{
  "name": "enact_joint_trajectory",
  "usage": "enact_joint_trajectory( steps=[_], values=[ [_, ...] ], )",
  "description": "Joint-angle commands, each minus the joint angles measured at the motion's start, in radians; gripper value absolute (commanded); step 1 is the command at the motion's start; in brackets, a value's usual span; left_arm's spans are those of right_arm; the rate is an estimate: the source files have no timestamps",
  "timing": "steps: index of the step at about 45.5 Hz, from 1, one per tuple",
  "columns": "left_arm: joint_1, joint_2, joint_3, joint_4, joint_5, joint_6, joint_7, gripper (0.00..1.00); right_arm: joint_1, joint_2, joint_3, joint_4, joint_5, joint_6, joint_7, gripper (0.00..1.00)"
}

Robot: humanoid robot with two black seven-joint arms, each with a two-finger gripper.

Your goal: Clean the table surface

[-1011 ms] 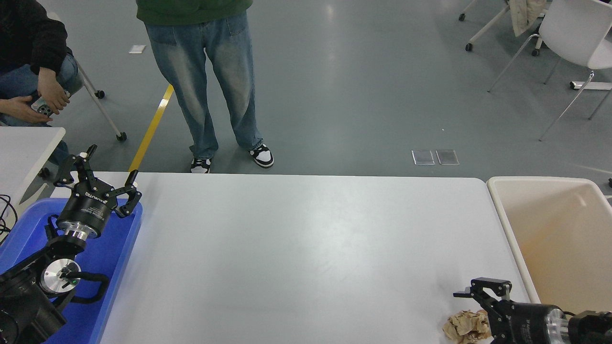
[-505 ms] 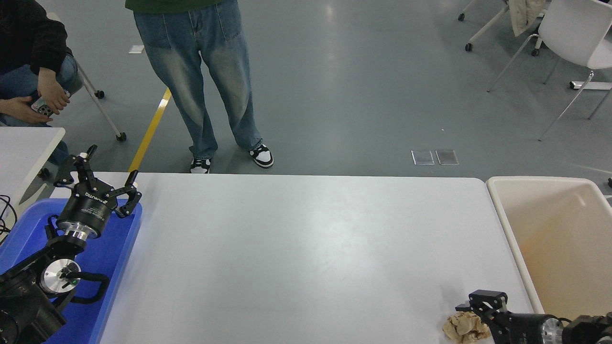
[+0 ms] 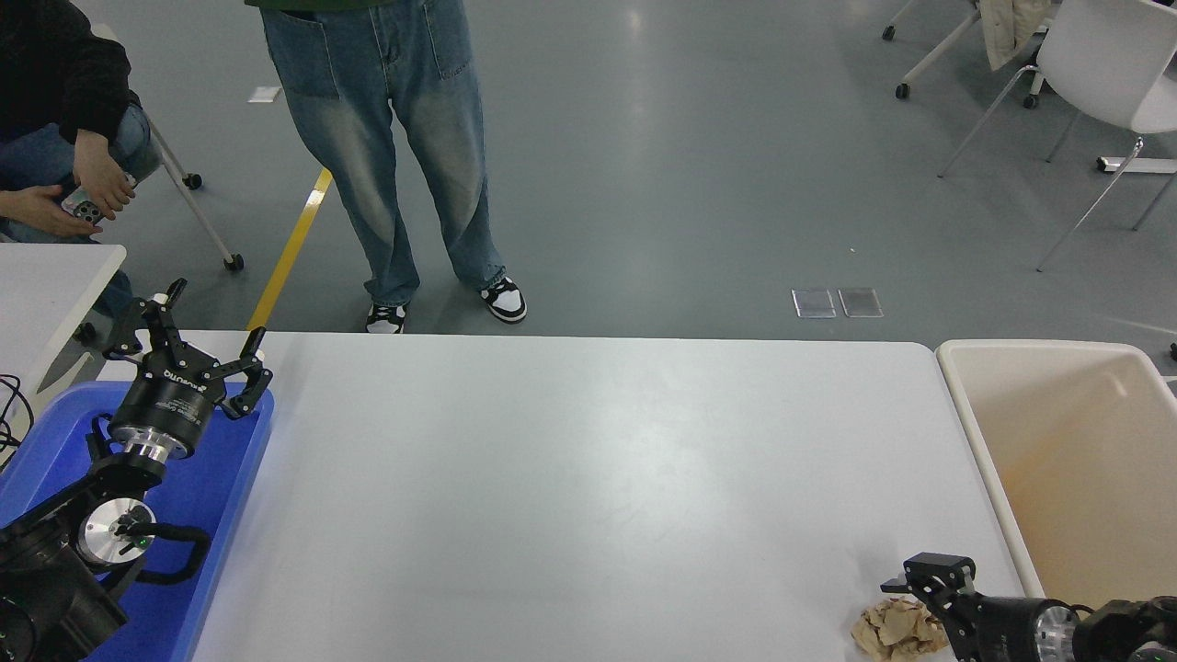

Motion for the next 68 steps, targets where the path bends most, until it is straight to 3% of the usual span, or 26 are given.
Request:
enact_joint_trajectory(
  steps=[1,31,36,39,49,52,58,62,66,68],
  values=[
    [0.0,0.0,0.001,0.0,0.0,0.0,0.0,1.0,0.001,0.017,0.001,-0.018,-0.005,-0.01,0.0,0.99],
    [0.0,0.0,0.0,0.0,0.0,0.0,0.0,1.0,0.0,0.072,-0.006,-0.054,-0.015,-0.03,0.003,0.97],
    [0.0,0.0,0.0,-0.001,0.0,0.0,0.0,1.0,0.0,0.072,-0.003,-0.056,-0.015,-0.053,0.004,0.94],
    [0.0,0.0,0.001,0.0,0.0,0.0,0.0,1.0,0.0,0.072,-0.003,-0.056,-0.015,-0.058,0.006,0.87],
    [0.0,0.0,0.0,0.0,0.0,0.0,0.0,1.0,-0.002,0.072,-0.003,-0.056,-0.016,-0.061,0.006,0.85],
    [0.0,0.0,0.0,0.0,0.0,0.0,0.0,1.0,-0.002,0.072,-0.006,-0.056,-0.016,-0.061,0.006,0.78],
    [0.0,0.0,0.001,0.0,0.0,0.0,0.0,1.0,-0.002,0.072,-0.009,-0.056,-0.016,-0.061,0.006,0.76],
    [0.0,0.0,0.0,0.0,0.0,0.0,0.0,1.0,-0.003,0.072,-0.009,-0.056,-0.027,-0.061,0.006,0.69],
    [0.0,0.0,0.0,0.0,0.0,0.0,0.0,1.0,-0.005,0.072,-0.012,-0.056,-0.06,-0.058,0.007,0.33],
    [0.0,0.0,0.0,-0.001,0.0,0.0,0.0,1.0,-0.005,0.072,-0.012,-0.056,-0.091,-0.056,0.007,0.28]
  ],
)
